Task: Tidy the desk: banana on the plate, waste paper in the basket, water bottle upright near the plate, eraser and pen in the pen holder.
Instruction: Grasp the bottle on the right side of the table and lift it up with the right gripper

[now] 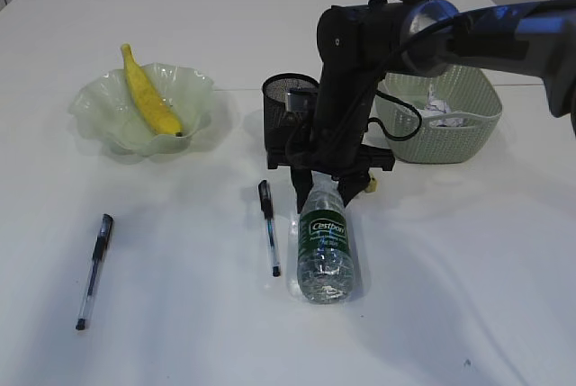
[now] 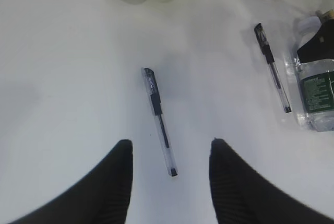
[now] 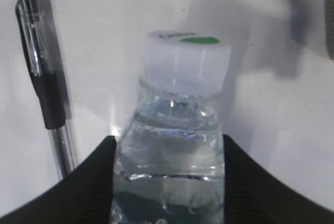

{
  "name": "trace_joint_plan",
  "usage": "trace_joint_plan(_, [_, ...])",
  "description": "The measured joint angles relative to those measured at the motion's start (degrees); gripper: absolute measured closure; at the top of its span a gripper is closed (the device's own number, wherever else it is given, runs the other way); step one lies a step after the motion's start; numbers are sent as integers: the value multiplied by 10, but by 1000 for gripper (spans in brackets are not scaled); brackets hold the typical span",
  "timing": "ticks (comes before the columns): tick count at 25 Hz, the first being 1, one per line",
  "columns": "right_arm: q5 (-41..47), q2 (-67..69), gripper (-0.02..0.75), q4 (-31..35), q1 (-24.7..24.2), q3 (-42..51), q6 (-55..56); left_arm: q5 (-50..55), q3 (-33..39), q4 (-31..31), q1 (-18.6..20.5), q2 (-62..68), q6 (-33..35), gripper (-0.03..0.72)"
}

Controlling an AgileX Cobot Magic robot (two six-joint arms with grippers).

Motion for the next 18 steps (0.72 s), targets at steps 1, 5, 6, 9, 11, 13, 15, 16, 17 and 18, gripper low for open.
trace_joint_plan(1, [0,0,350,0,0,0,-1,0,0,0,0,0,0,349])
trace_joint_plan(5, [2,1,369,0,0,-5,-22,-1,0,0,0,0,0,349])
trace_joint_plan(6, [5,1,369,0,0,-5,-27,-2,0,0,0,0,0,349])
trace_joint_plan(9, [10,1,370,0,0,-6,-44,-6,0,0,0,0,0,349])
trace_joint_plan(11, [13,0,370,-2,0,-6,-56,-8,0,0,0,0,0,349])
trace_joint_plan(13, [15,-6,370,-6,1,-6,-68,-9,0,0,0,0,0,349])
trace_joint_plan(15, [15,-17,370,-20,6,-6,-77,-10,0,0,0,0,0,349])
trace_joint_plan(16, [16,-25,370,-26,10,-6,-79,-10,0,0,0,0,0,349])
trace_joint_plan(17, [16,-34,370,-33,14,-6,-81,-10,0,0,0,0,0,349])
trace_joint_plan(18, [17,-43,370,-40,17,-6,-81,-10,0,0,0,0,0,349])
